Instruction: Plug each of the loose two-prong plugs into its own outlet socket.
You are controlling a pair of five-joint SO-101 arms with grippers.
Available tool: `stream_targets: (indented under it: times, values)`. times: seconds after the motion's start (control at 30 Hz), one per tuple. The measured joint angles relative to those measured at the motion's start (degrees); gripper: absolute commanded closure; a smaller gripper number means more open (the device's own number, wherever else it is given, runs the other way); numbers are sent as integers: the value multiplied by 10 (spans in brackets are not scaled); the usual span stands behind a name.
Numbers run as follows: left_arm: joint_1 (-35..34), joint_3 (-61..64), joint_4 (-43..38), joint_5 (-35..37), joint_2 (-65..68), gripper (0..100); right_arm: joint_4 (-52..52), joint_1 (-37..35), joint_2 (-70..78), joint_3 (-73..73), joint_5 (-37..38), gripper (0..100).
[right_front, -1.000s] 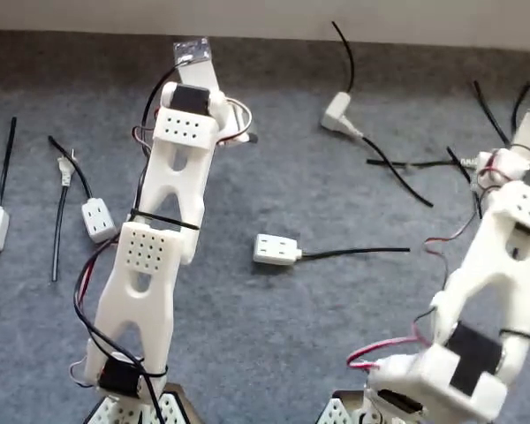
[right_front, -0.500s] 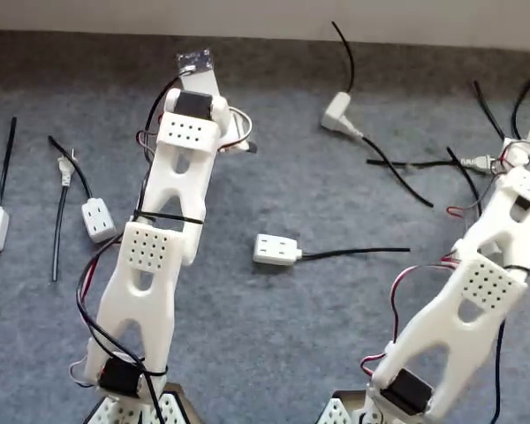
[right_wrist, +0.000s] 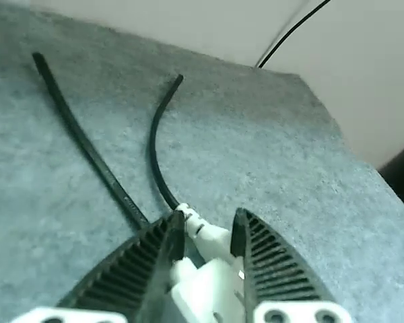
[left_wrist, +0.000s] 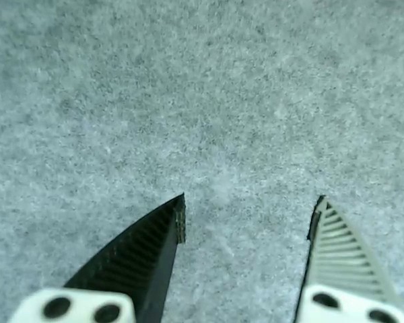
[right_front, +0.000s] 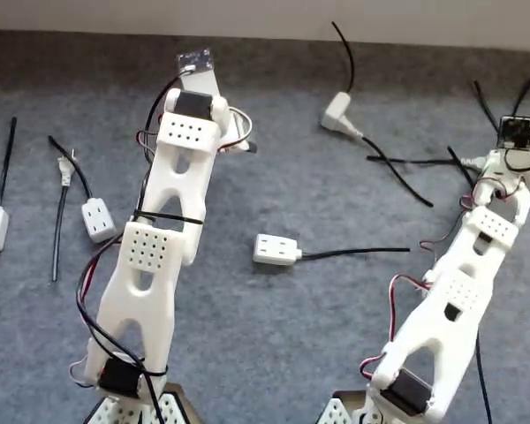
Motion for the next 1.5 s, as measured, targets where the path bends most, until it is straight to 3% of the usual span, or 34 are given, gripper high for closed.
stream_targets:
  times: [0.17,0.37,0.63,0.8,1.07,1.17,1.4,1.5]
  values:
    - [0,0,0,0,0,701,74,-2,-25,7,4,875]
    - [0,0,0,0,0,701,356,-4,-149,16,-85,875]
    - [0,0,0,0,0,701,681,-14,-287,20,-99,875]
    - [0,0,0,0,0,701,625,-11,-319,9,-103,875]
    - [0,0,0,0,0,701,268,-1,-242,63,-105,875]
    - [0,0,0,0,0,701,183,-2,-197,108,-105,875]
    - [0,0,0,0,0,701,150,-1,-173,165,-106,875]
    - [0,0,0,0,0,701,209,-2,-180,160,-106,875]
